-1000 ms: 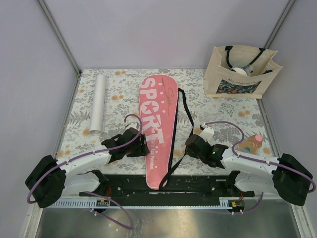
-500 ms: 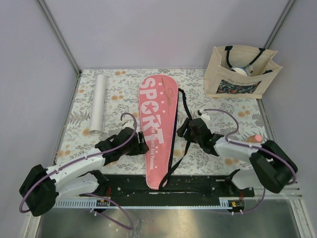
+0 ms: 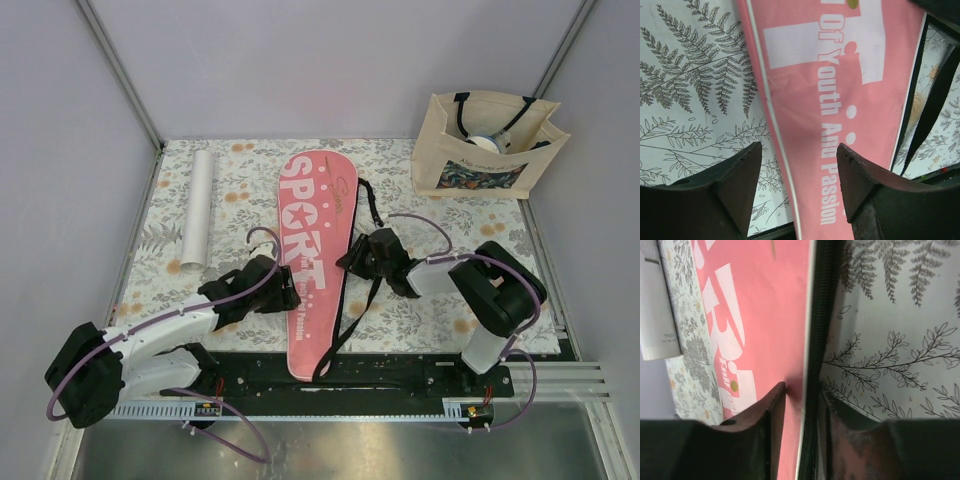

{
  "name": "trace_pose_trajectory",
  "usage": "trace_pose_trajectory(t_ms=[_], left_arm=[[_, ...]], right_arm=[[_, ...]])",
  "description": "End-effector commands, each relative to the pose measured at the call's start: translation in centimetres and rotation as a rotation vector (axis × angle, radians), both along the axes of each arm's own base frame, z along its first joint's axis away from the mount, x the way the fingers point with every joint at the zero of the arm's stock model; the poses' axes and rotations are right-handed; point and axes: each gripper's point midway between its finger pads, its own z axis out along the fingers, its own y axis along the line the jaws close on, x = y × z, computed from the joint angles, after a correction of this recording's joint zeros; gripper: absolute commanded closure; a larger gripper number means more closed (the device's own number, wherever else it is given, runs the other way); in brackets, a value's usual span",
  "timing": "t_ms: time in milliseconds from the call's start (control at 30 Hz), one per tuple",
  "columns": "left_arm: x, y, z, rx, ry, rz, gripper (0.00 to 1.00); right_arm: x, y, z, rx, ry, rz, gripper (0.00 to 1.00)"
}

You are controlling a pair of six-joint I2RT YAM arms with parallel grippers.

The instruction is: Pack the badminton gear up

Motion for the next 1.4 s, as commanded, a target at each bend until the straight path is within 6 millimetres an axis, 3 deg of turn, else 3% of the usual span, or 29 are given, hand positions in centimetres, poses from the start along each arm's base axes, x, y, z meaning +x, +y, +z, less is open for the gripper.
trace_pose_trajectory(t_ms=[0,67,100,267,367,467,567,733,800,933,1033,1100,1267,1367], left_arm=[[1.1,-1.2,1.2,-0.051,-0.035,0.000,0.36],[1.5,-1.2,2.1,-0.050,-0.059,0.002,0.36],[1.8,-1.1,2.8,-0.043,-0.074,0.003,0.36],[4.6,0.1,8.1,-0.009,-0.167,0.046,0.34],[7.2,1.4,12.9,-0.001,-0.241,0.132,0.30],[9.8,3.5,17.2,0.046,-0.313,0.223,0.22],[11.8,4.4,21.9,-0.018,-0.378,0.262,0.20],[14.2,6.2,27.9,-0.161,-0.468,0.292,0.20],[14.7,7.0,28.5,-0.180,-0.478,0.302,0.20],[15.4,7.3,27.3,-0.265,-0.428,0.285,0.21],[15.4,5.5,25.9,-0.336,-0.400,0.167,0.23],[15.5,4.5,23.9,-0.342,-0.346,0.108,0.26],[15.7,4.6,19.7,-0.288,-0.267,0.101,0.28],[15.8,5.1,19.4,-0.259,-0.263,0.116,0.23]], right_arm=[[-0.1,1.6,0.9,0.097,-0.021,0.054,0.76],[0.4,1.9,2.6,0.102,-0.074,0.082,0.96],[0.8,1.9,3.8,0.092,-0.107,0.096,1.00],[2.3,0.9,10.1,-0.080,-0.288,0.179,1.00],[3.3,-0.2,14.5,-0.238,-0.421,0.242,1.00],[3.1,-1.9,17.6,-0.395,-0.471,0.308,1.00],[2.8,-3.1,20.5,-0.492,-0.537,0.365,1.00],[2.2,-5.9,22.4,-0.646,-0.643,0.390,1.00],[1.5,-6.3,22.2,-0.675,-0.669,0.415,1.00],[-0.6,-6.1,20.0,-0.754,-0.712,0.517,1.00],[-2.7,-4.8,17.2,-0.787,-0.724,0.608,1.00],[-3.6,-4.1,16.0,-0.797,-0.726,0.622,1.00],[-5.3,-2.5,14.4,-0.843,-0.764,0.674,1.00],[-5.9,-1.9,14.4,-0.868,-0.802,0.704,1.00]])
